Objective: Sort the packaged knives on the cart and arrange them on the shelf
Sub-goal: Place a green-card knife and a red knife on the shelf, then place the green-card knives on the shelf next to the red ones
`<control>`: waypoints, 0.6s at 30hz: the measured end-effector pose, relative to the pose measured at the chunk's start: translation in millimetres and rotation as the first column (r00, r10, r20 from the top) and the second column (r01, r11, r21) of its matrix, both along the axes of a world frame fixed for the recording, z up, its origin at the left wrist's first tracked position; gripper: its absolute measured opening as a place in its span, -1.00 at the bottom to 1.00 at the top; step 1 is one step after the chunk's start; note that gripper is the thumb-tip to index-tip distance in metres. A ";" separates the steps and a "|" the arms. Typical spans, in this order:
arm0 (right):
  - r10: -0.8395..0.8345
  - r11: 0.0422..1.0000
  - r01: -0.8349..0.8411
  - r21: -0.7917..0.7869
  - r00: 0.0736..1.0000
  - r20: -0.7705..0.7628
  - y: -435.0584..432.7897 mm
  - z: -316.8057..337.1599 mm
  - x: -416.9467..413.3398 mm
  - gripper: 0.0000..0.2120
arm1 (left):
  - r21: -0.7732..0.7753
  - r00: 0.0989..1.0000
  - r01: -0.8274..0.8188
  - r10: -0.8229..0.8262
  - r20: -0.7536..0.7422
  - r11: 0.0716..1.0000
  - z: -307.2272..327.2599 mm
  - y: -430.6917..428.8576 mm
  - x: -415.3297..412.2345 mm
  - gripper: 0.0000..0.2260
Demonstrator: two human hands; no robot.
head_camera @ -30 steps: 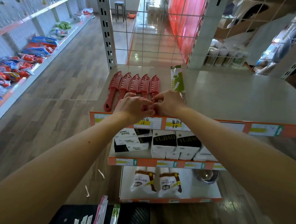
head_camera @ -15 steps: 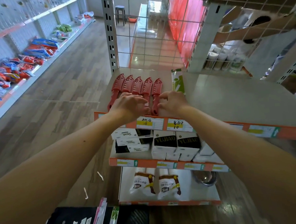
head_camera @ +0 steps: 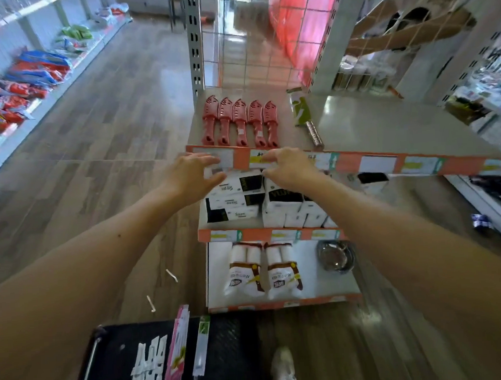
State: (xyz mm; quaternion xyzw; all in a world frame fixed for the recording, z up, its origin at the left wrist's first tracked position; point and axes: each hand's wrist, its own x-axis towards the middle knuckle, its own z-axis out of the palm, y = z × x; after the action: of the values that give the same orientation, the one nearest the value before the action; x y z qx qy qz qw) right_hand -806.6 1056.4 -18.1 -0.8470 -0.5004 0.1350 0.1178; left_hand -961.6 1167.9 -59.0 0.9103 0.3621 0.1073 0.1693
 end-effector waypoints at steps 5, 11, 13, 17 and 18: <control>0.041 0.988 -0.055 -0.144 0.994 -0.098 -26.3 -30.3 -51.4 -0.57 | -0.088 0.992 -0.123 0.123 -0.006 0.988 -19.8 -27.6 -50.0 -0.54; 0.058 0.979 -0.082 -0.187 0.989 -0.133 -60.0 -60.9 -95.1 -0.59 | -0.102 0.961 -0.228 0.206 -0.186 0.968 -49.9 -65.6 -110.9 -0.53; 0.103 0.965 -0.126 -0.230 0.988 -0.111 -74.1 -74.2 -107.1 -0.58 | -0.083 0.941 -0.261 0.234 -0.245 0.962 -63.0 -84.4 -129.6 -0.52; 0.144 0.946 -0.184 -0.266 0.976 -0.165 -103.1 -113.7 -131.8 -0.60 | -0.105 0.904 -0.303 0.251 -0.345 0.947 -95.3 -127.1 -164.1 -0.54; 0.152 0.941 -0.196 -0.276 0.973 -0.175 -110.8 -123.4 -139.0 -0.61 | -0.119 0.901 -0.309 0.250 -0.354 0.944 -103.8 -138.7 -171.0 -0.55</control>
State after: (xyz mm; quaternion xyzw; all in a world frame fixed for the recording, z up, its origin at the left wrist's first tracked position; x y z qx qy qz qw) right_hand -945.6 945.6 -141.5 -0.7948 -0.5378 0.2808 0.0170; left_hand -1132.6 1029.2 -162.9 0.8355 0.5205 -0.0570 0.1663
